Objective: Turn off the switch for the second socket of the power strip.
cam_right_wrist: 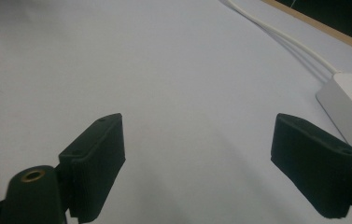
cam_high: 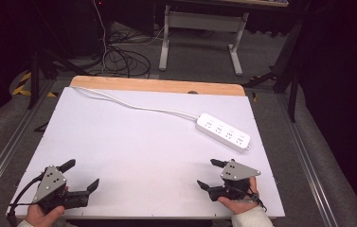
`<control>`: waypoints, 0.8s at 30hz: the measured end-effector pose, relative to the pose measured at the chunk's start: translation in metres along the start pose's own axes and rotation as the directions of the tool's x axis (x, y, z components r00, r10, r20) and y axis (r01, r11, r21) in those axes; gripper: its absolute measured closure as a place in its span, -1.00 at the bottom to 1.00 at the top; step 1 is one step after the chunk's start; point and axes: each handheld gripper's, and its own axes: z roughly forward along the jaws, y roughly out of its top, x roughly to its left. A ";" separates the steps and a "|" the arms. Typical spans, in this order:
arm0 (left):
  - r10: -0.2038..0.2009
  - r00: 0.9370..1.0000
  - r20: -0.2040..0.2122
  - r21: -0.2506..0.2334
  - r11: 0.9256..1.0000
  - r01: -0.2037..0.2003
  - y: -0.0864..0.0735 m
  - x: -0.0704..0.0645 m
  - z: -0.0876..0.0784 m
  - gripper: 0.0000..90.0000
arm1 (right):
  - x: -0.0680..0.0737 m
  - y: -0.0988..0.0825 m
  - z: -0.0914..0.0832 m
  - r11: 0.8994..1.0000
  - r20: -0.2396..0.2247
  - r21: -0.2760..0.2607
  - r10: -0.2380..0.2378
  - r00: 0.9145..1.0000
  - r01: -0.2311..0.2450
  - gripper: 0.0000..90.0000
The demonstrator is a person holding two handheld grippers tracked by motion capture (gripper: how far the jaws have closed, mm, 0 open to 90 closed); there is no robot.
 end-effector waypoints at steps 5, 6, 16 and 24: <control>-0.005 1.000 0.003 0.005 1.000 0.005 0.000 0.001 0.001 -0.92 | 0.000 0.001 -0.002 1.000 0.002 -0.003 -0.001 1.000 0.001 -0.60; -0.008 1.000 0.001 0.005 1.000 0.008 -0.001 0.001 0.001 -0.92 | 0.000 0.003 -0.002 1.000 0.002 -0.002 -0.005 1.000 0.005 -0.60; -0.005 1.000 -0.005 0.018 1.000 0.005 -0.001 0.002 0.002 -0.92 | -0.006 0.017 -0.004 0.999 -0.022 0.048 -0.019 1.000 0.020 -0.52; -0.004 1.000 -0.007 0.020 1.000 0.004 -0.001 0.001 0.002 -0.92 | -0.015 0.032 -0.005 0.998 -0.003 0.052 -0.022 1.000 0.022 -0.52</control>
